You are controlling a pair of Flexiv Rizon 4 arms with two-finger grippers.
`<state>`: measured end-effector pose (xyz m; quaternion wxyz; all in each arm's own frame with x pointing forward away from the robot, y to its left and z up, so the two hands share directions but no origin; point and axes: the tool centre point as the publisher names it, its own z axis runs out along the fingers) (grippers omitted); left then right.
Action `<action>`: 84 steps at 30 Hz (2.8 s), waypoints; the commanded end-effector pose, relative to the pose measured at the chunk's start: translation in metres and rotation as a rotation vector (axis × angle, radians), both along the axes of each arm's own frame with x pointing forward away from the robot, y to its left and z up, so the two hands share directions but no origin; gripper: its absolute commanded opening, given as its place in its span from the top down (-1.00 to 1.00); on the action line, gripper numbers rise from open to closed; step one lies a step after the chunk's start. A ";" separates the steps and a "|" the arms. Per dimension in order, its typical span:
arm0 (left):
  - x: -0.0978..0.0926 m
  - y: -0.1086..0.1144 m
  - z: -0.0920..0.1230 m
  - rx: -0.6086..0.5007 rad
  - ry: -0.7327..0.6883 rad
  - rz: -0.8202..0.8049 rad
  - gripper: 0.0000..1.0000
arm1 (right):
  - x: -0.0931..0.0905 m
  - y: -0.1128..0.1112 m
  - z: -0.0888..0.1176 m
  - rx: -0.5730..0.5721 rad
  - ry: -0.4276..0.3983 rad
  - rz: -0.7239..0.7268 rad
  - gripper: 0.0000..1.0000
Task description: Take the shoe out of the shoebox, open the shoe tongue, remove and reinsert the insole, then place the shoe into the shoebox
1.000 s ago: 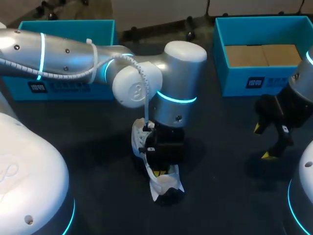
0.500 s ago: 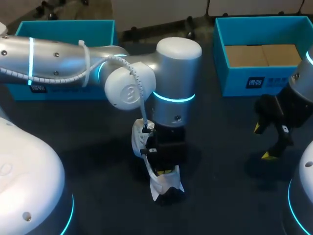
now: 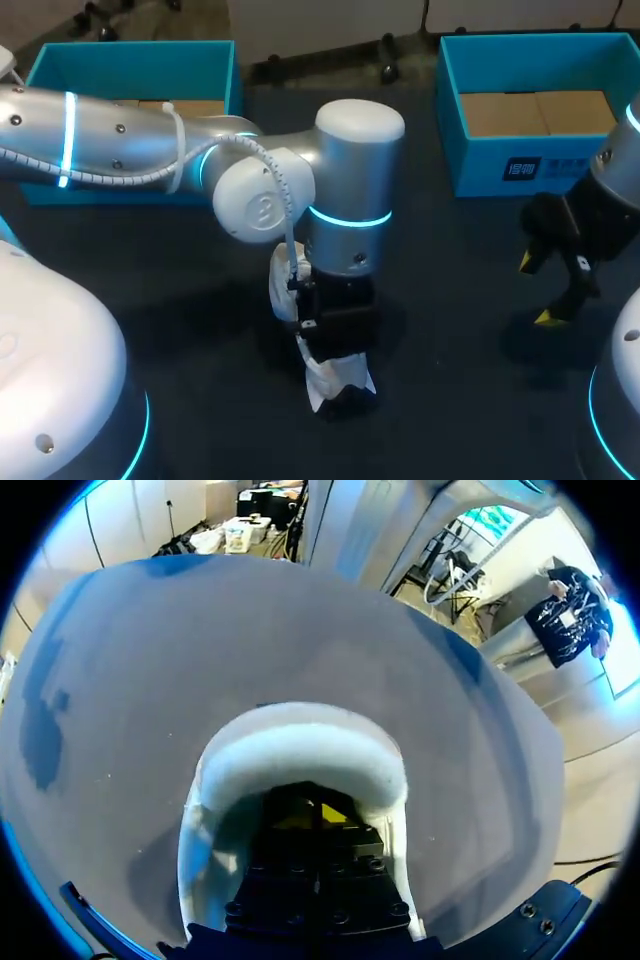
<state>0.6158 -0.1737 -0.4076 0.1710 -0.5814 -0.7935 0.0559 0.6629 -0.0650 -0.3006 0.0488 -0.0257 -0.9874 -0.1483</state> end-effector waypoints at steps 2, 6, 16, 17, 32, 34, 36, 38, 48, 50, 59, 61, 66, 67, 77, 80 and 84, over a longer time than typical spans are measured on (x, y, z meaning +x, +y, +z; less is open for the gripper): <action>0.001 0.003 -0.018 -0.010 -0.036 0.023 1.00 | -0.001 0.000 0.000 -0.001 -0.001 0.000 -1.00; 0.004 0.001 0.000 -0.050 -0.059 0.033 1.00 | -0.001 0.000 0.000 -0.001 -0.001 0.000 -1.00; 0.005 -0.017 0.016 -0.103 -0.086 0.033 1.00 | -0.001 0.000 0.000 -0.001 -0.001 0.000 -1.00; 0.006 -0.019 0.015 -0.104 -0.086 0.033 1.00 | -0.001 0.000 0.000 -0.001 -0.001 0.000 -1.00; 0.013 -0.017 0.013 -0.126 -0.121 0.039 1.00 | -0.001 0.000 0.000 -0.001 -0.001 0.000 -1.00; 0.013 -0.016 0.023 -0.143 -0.134 0.044 1.00 | -0.001 0.000 0.000 -0.001 -0.001 0.000 -1.00; 0.012 -0.016 0.030 -0.163 -0.141 0.045 1.00 | -0.001 0.000 0.000 -0.001 -0.001 0.000 -1.00; 0.010 -0.018 0.034 -0.165 -0.143 0.042 1.00 | -0.001 0.000 0.000 -0.001 -0.001 0.000 -1.00; 0.007 -0.026 0.000 -0.098 -0.139 0.029 1.00 | -0.001 0.000 0.000 -0.001 -0.001 0.000 -1.00; 0.012 -0.022 -0.003 -0.090 -0.140 0.040 1.00 | -0.001 0.000 0.000 -0.001 -0.001 0.000 -1.00; 0.025 -0.013 0.012 -0.084 -0.205 0.067 1.00 | -0.001 0.000 0.000 -0.001 -0.001 0.000 -1.00; 0.025 -0.012 0.019 -0.090 -0.211 0.070 1.00 | -0.001 0.000 0.000 -0.001 -0.001 0.000 -1.00; 0.020 -0.012 0.038 -0.108 -0.238 0.072 1.00 | -0.001 0.000 0.000 -0.001 -0.001 0.000 -1.00; 0.019 -0.012 0.041 -0.115 -0.255 0.076 1.00 | -0.001 0.000 0.000 -0.001 -0.001 0.000 -1.00; 0.038 -0.010 0.049 -0.084 -0.339 0.119 1.00 | -0.001 0.000 0.000 -0.001 -0.001 0.000 -1.00; 0.039 -0.009 0.050 -0.064 -0.357 0.127 1.00 | -0.001 0.000 0.000 -0.001 -0.001 0.000 -1.00; 0.044 -0.007 0.048 -0.050 -0.356 0.145 0.97 | -0.001 0.000 0.000 -0.001 -0.001 0.000 -1.00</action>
